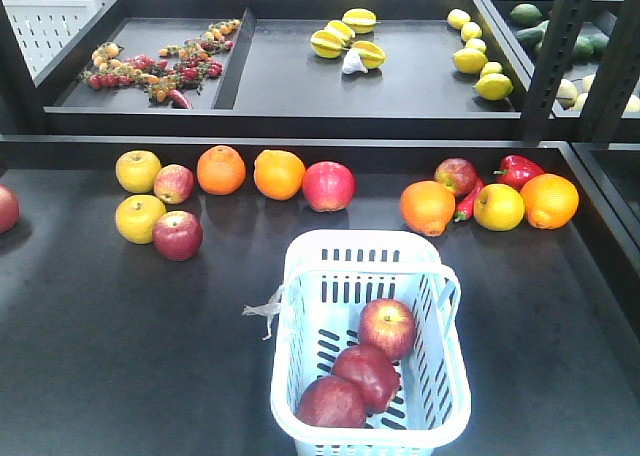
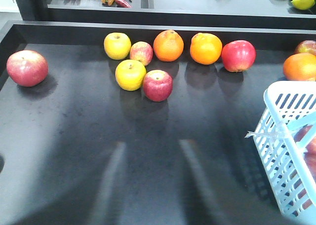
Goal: Pick three apples into basket with both arms
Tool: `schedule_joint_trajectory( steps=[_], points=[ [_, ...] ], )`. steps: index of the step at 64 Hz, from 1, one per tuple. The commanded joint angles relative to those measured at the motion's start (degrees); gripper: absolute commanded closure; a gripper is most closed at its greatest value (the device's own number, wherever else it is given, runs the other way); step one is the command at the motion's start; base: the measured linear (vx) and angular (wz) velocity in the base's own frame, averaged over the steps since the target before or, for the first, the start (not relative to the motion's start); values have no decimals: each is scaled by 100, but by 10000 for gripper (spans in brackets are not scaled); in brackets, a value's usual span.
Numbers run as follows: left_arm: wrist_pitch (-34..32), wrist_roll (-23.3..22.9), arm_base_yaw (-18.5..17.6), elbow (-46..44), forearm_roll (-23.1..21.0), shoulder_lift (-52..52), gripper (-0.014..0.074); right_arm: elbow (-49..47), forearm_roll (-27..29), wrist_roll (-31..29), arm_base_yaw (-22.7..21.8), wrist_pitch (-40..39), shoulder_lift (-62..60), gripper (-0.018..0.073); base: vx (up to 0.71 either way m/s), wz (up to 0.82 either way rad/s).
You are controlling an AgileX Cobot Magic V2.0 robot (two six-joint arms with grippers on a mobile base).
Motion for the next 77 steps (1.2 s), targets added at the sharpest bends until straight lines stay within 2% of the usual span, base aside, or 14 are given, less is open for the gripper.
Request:
schedule_joint_trajectory(
  steps=[1, 3, 64, 71, 77],
  points=[
    [-312, -31, 14, -129, 111, 47, 578, -145, -116, 14, -30, -333, 25, 577, 0, 0],
    [-312, -31, 14, -129, 111, 47, 606, -145, -131, 16, -30, -333, 25, 574, 0, 0],
    [-291, -30, 14, -117, 74, -69, 604, -145, -136, 16, -30, -308, 25, 568, 0, 0],
    [-803, 111, 14, 102, 113, -342, 604, -145, -136, 16, -30, -308, 25, 568, 0, 0],
    [-1658, 509, 21, 629, 107, -693, 604, -145, -136, 16, -30, -308, 25, 568, 0, 0]
  ],
)
